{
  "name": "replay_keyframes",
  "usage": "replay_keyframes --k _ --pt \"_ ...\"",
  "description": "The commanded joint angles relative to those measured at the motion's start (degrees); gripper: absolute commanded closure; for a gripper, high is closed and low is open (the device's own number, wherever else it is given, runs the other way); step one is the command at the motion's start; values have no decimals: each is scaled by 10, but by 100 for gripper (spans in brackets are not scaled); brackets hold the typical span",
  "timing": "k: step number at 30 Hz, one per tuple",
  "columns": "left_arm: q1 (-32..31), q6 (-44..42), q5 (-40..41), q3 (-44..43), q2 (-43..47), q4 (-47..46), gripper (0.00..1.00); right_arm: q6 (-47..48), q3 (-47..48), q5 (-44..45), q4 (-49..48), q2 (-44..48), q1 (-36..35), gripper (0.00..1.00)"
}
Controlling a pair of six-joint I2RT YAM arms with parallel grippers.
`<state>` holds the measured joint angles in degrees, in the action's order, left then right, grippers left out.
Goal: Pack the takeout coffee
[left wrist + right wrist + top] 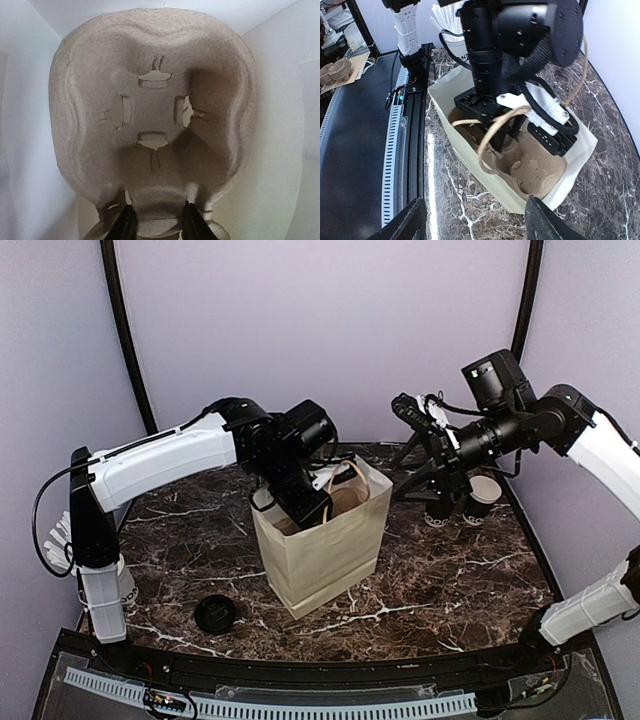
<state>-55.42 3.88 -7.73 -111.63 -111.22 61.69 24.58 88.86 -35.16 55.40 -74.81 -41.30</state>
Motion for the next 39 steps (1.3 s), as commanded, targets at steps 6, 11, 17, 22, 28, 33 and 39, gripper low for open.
replay_keyframes --k 6,11,17,22,28,33,39 --pt "-6 11 -5 -8 18 18 89 -6 54 17 -17 -66 -67 29" --pt "-6 9 -4 4 25 15 89 -37 82 51 -36 -105 -79 47" --pt "-6 6 0 8 30 13 89 117 84 -75 50 -66 -106 96" --pt "-6 -3 -5 8 33 14 88 201 53 -92 95 -19 -140 97" --pt "-6 -8 -36 9 28 3 88 216 54 -98 105 -35 -155 93" --pt "-11 -10 -61 9 26 3 87 185 59 -77 73 -53 -164 93" --pt "-26 -19 -56 14 19 14 87 140 74 -49 36 -66 -165 94"
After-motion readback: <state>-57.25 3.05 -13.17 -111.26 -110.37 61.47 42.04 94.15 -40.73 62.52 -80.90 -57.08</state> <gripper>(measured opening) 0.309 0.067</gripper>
